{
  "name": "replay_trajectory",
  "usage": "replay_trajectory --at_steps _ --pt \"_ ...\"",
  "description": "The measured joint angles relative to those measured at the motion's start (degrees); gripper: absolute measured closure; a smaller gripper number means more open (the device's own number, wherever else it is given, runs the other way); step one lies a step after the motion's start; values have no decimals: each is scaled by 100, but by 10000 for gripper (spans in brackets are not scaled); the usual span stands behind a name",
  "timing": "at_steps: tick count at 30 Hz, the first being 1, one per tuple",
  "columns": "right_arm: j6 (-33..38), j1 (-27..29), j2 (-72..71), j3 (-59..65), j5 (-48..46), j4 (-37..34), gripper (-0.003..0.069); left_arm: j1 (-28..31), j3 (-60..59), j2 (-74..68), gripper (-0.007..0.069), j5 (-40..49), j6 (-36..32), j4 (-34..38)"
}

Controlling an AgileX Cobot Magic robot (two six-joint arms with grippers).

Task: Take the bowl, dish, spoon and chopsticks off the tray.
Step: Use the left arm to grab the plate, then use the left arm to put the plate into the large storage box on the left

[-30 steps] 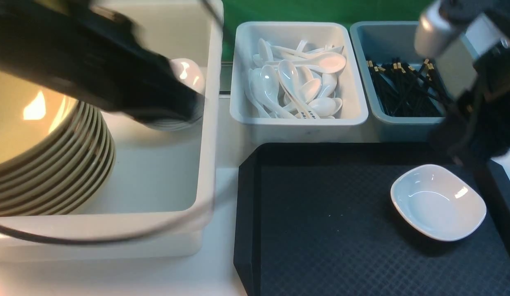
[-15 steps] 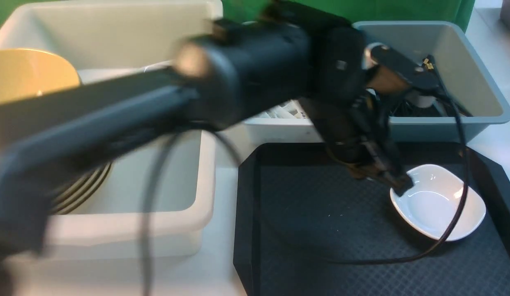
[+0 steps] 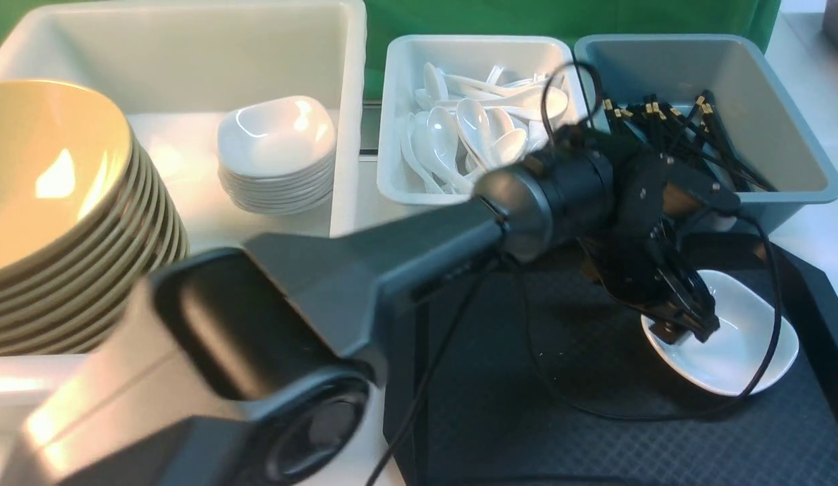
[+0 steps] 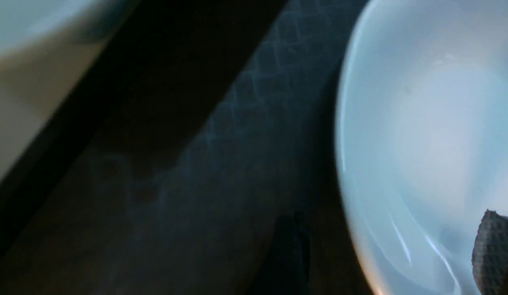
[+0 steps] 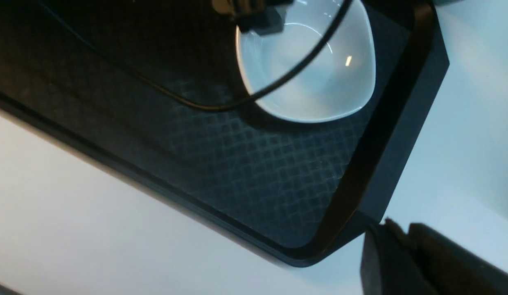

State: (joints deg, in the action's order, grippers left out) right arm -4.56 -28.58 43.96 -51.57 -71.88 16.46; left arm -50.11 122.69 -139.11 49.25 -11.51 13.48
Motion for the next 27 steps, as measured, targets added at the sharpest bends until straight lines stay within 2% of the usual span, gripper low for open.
replay_trajectory --at_steps 2,5,8,10,16,19,21,24,27 --pt "49 0 0 0 0 3 564 -57 254 -229 148 -91 0 6" --pt "116 0 0 0 0 3 564 -171 446 -341 267 -60 46 -108" --pt "123 0 0 0 22 3 562 -272 535 -341 485 -39 159 -216" --pt "127 0 0 0 125 3 562 -312 728 -259 569 101 176 -257" --pt "197 0 10 -19 585 -161 562 -237 1227 242 622 1458 120 -931" --pt "803 0 236 -302 777 -769 562 35 1360 1012 623 2075 9 -1205" --pt "1101 0 414 -485 863 -1101 568 190 1366 1304 623 2145 2 -1257" --pt "2002 -57 1220 -1211 1134 -2162 609 922 1141 2522 623 2201 102 -1271" --pt "2261 -231 1696 -1647 1216 -2477 616 1550 688 3165 623 2221 202 -1271"
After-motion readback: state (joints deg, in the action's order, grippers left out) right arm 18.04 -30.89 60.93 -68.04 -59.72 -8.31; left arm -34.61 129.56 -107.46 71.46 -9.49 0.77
